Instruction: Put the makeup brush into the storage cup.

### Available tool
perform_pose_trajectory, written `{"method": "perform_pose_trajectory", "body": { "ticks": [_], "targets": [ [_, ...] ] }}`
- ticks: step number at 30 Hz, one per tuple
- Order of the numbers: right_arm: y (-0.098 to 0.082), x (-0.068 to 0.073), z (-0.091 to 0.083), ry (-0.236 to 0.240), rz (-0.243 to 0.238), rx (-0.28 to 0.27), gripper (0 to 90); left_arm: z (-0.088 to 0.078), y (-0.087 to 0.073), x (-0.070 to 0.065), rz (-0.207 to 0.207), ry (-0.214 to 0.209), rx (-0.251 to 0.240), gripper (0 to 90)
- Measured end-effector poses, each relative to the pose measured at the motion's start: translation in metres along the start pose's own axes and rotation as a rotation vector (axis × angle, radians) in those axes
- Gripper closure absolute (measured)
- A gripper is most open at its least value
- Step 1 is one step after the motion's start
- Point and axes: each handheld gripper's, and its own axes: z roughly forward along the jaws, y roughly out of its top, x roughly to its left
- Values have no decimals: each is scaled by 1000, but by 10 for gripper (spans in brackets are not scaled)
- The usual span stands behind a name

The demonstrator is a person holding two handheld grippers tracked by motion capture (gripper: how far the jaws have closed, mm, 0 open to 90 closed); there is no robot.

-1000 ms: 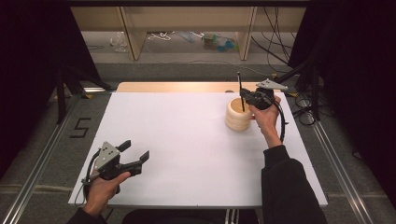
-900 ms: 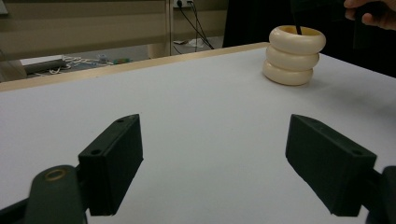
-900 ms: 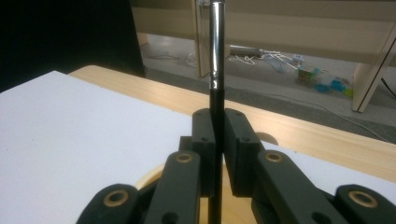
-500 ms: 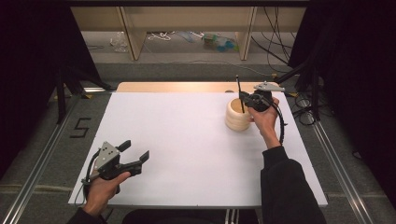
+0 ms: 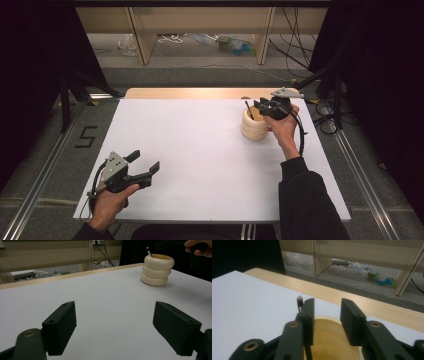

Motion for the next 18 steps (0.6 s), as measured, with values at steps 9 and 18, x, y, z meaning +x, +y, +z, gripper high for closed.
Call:
{"method": "perform_pose_trajectory", "body": {
  "ticks": [9,18],
  "targets": [
    [8,8,-8,2,40,0,471,0,0,0,2,-1,-3,189],
    [13,19,-21,2,31,3,367,-1,1,0,-2,2,-5,189]
  ]
}}
